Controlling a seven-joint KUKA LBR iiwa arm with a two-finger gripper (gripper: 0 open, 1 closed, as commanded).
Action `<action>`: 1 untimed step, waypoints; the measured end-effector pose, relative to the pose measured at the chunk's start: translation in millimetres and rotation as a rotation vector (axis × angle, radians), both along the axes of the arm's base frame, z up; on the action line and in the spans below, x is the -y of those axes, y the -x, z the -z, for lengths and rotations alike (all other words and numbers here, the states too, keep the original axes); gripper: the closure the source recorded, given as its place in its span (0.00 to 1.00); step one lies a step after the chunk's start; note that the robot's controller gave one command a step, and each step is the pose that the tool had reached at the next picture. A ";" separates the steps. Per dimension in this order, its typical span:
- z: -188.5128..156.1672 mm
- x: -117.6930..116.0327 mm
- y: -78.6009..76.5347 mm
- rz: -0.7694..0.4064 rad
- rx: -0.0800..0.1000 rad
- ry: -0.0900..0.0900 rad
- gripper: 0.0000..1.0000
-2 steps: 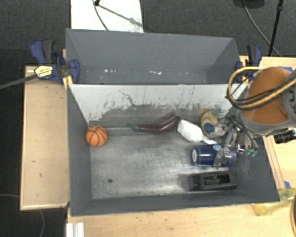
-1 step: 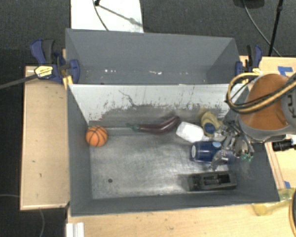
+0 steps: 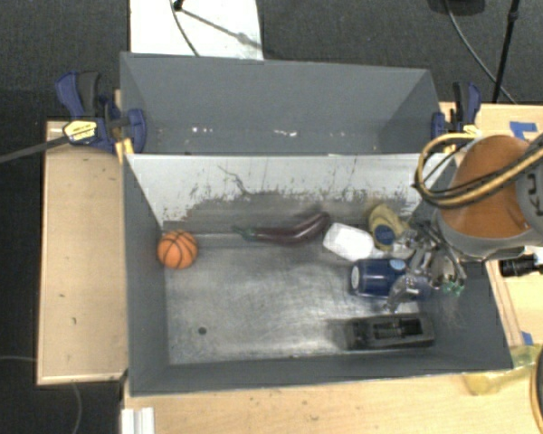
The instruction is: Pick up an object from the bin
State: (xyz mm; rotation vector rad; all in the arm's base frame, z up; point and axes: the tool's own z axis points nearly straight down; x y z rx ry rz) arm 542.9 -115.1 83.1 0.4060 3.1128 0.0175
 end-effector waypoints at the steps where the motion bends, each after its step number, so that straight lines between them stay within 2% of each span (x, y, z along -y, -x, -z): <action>1: -2.0 -0.6 0.3 0.000 0.001 0.001 1.00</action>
Offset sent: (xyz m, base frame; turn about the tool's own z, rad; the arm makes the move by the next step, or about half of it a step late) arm 0.0001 -0.0001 0.0218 0.0000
